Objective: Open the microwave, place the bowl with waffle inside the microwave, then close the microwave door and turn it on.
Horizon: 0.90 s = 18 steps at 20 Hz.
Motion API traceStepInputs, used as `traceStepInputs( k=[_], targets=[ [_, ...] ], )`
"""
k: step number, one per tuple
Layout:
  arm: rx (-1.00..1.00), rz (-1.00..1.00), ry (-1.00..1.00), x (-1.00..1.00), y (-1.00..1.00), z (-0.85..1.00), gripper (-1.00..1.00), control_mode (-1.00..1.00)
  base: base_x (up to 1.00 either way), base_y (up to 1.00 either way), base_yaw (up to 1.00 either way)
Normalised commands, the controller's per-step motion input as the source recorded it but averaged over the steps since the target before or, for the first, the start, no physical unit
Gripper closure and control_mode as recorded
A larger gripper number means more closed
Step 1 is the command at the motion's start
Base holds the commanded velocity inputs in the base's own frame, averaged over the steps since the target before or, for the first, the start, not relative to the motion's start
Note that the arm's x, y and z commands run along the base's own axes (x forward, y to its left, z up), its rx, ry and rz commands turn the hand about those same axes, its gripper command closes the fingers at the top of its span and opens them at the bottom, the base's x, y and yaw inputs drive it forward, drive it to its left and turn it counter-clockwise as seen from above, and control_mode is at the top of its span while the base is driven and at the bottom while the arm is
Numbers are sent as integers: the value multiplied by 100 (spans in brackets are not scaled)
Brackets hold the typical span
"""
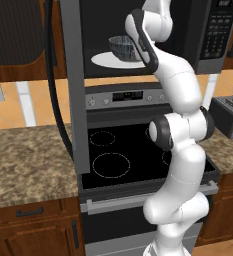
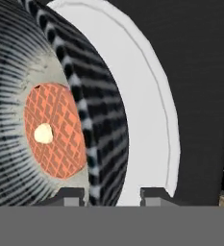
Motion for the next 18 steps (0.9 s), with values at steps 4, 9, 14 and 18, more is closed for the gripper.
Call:
traceStepInputs(
  k=[4, 9, 14, 18],
  targets=[
    [0, -7, -5, -34, 0, 0, -100, -100, 0, 0, 0],
    [7, -9, -15, -58, -12, -18, -100, -100, 0, 0, 0],
    [4, -6, -21, -28, -16, -49, -100, -100, 0, 0, 0],
    [0, 0, 4, 0, -1, -50, -100, -100, 0, 0, 0]
  ],
)
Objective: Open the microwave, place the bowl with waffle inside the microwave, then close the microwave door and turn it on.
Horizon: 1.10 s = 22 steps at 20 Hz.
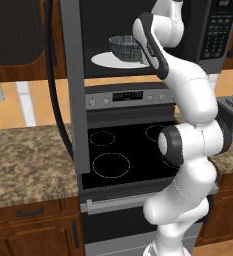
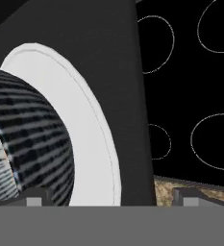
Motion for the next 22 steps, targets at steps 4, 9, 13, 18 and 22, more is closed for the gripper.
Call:
traceStepInputs(
  k=[4, 9, 13, 18, 22],
  targets=[
    [0, 0, 0, 0, 0, -7, -100, -100, 0, 0, 0],
    [0, 2, -24, 0, 0, -2, -100, -100, 0, 0, 0],
    [0, 2, -39, -1, 0, -3, -100, -100, 0, 0, 0],
    [1, 0, -27, -18, -3, 5, -100, -100, 0, 0, 0],
    [3, 0, -15, -88, -9, 37, -100, -100, 0, 0, 0]
  ],
)
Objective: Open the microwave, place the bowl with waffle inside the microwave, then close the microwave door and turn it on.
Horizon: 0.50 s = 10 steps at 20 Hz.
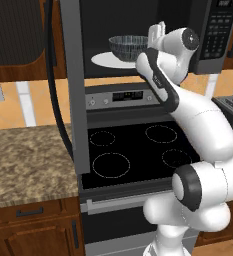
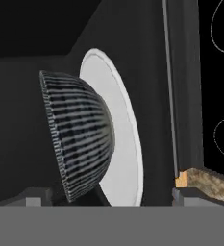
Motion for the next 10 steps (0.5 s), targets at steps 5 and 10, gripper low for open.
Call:
traceStepInputs(
  k=[5, 10],
  targets=[
    [0, 0, 1, -100, -12, 42, -100, -100, 0, 0, 0],
    [0, 2, 8, -100, -9, 31, -100, -100, 0, 0, 0]
  ],
)
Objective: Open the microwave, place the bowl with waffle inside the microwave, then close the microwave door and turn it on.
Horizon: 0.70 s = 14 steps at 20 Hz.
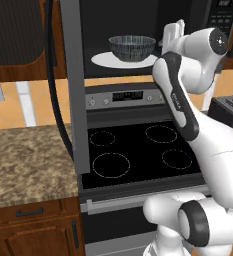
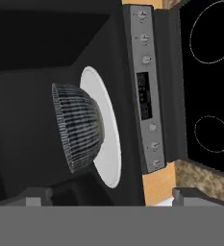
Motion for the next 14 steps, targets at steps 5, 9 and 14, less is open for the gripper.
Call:
traceStepInputs(
  k=[5, 9, 14],
  targets=[
    [-29, 12, -13, -100, -1, -8, -100, -100, 0, 0, 0],
    [-56, 21, -23, -93, 0, 1, -100, -100, 0, 0, 0],
    [-62, 17, -17, -100, 0, 5, -100, -100, 0, 0, 0]
  ],
)
